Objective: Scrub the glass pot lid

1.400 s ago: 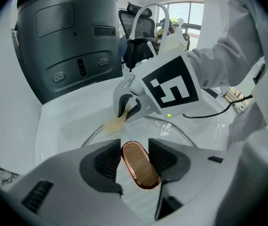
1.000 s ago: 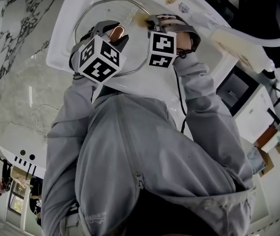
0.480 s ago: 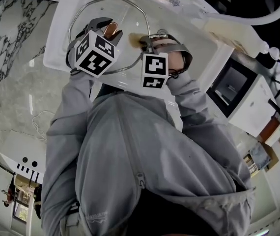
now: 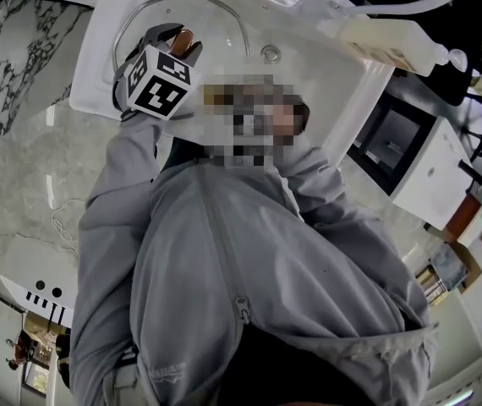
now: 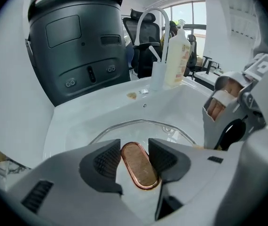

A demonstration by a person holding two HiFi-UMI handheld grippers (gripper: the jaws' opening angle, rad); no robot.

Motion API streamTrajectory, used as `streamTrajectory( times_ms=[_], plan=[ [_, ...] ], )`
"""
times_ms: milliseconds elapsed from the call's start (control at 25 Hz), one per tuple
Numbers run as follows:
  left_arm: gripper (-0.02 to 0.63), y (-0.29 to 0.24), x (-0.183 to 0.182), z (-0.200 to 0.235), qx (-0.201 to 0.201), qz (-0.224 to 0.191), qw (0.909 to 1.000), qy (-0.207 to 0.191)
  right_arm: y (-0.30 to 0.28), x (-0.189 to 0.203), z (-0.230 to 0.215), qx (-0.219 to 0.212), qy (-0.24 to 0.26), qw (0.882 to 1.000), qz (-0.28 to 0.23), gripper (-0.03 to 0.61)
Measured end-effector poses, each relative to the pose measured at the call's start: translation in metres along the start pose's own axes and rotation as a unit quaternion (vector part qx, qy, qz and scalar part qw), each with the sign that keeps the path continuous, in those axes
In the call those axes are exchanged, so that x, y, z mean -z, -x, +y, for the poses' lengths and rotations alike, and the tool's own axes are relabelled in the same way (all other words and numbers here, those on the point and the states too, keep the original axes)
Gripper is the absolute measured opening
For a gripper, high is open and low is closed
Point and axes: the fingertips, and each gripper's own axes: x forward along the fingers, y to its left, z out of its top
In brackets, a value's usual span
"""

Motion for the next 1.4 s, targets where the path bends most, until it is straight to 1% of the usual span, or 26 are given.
streamTrajectory(
  times_ms=[120, 240, 320, 400, 480, 520, 600, 720, 840, 880, 920, 1040, 1080, 1120, 1160, 1200, 1240, 1280, 1360, 1400],
  plan=[
    [0.183, 0.005, 0.0, -0.002, -0.003, -0.006, 1.0, 0.001, 0.015, -0.015, 0.004, -0.017, -0.045, 0.997, -0.052, 0.046],
    [0.183, 0.019, -0.004, -0.002, -0.008, -0.019, 0.9998, 0.001, 0.036, -0.024, 0.0, -0.011, -0.084, 0.992, -0.09, 0.046],
    [0.184, 0.035, -0.008, 0.0, -0.019, -0.037, 0.9991, 0.006, 0.05, -0.024, -0.007, 0.008, -0.114, 0.988, -0.108, 0.046],
    [0.183, 0.054, -0.014, 0.005, -0.043, -0.06, 0.9972, 0.012, 0.07, -0.02, -0.018, 0.039, -0.151, 0.98, -0.127, 0.046],
    [0.183, 0.079, -0.024, 0.011, -0.07, -0.094, 0.9929, 0.018, 0.096, -0.018, -0.034, 0.078, -0.189, 0.967, -0.155, 0.046],
    [0.176, 0.093, -0.031, 0.015, -0.083, -0.115, 0.9897, 0.021, 0.112, -0.019, -0.043, 0.1, -0.206, 0.958, -0.173, 0.046],
    [0.096, 0.12, -0.048, 0.023, -0.107, -0.16, 0.9809, 0.023, 0.146, -0.026, -0.064, 0.148, -0.234, 0.936, -0.216, 0.046],
    [0.053, 0.16, -0.074, 0.03, -0.144, -0.22, 0.9646, 0.019, 0.197, -0.038, -0.091, 0.223, -0.255, 0.9, -0.273, 0.046],
    [0.025, 0.198, -0.095, 0.031, -0.175, -0.276, 0.9446, 0.027, 0.246, -0.051, -0.108, 0.295, -0.26, 0.862, -0.32, 0.046],
    [0.02, 0.21, -0.1, 0.031, -0.183, -0.295, 0.9372, 0.033, 0.261, -0.055, -0.113, 0.317, -0.262, 0.846, -0.339, 0.046],
    [0.017, 0.221, -0.105, 0.031, -0.191, -0.314, 0.9293, 0.039, 0.275, -0.058, -0.117, 0.339, -0.266, 0.828, -0.359, 0.046],
    [0.009, 0.25, -0.113, 0.028, -0.204, -0.367, 0.9054, 0.063, 0.311, -0.062, -0.125, 0.396, -0.283, 0.767, -0.418, 0.046],
    [0.009, 0.258, -0.114, 0.026, -0.207, -0.381, 0.8984, 0.071, 0.318, -0.062, -0.126, 0.412, -0.29, 0.75, -0.43, 0.046],
    [0.009, 0.264, -0.114, 0.024, -0.21, -0.393, 0.8916, 0.079, 0.324, -0.06, -0.126, 0.425, -0.295, 0.735, -0.439, 0.046],
    [0.009, 0.269, -0.113, 0.023, -0.213, -0.404, 0.8853, 0.087, 0.327, -0.059, -0.125, 0.436, -0.298, 0.722, -0.446, 0.046],
    [0.009, 0.273, -0.112, 0.021, -0.215, -0.413, 0.8799, 0.094, 0.33, -0.058, -0.124, 0.446, -0.3, 0.713, -0.451, 0.046],
    [0.009, 0.276, -0.111, 0.018, -0.217, -0.419, 0.8761, 0.098, 0.331, -0.058, -0.122, 0.454, -0.299, 0.706, -0.455, 0.046],
    [0.009, 0.278, -0.109, 0.016, -0.219, -0.421, 0.8743, 0.101, 0.332, -0.058, -0.12, 0.46, -0.296, 0.701, -0.459, 0.046],
    [0.009, 0.279, -0.104, 0.012, -0.219, -0.42, 0.8746, 0.103, 0.331, -0.061, -0.117, 0.464, -0.293, 0.694, -0.466, 0.044],
    [0.009, 0.278, -0.102, 0.011, -0.219, -0.419, 0.8749, 0.103, 0.329, -0.062, -0.116, 0.463, -0.296, 0.693, -0.467, 0.043]
  ],
)
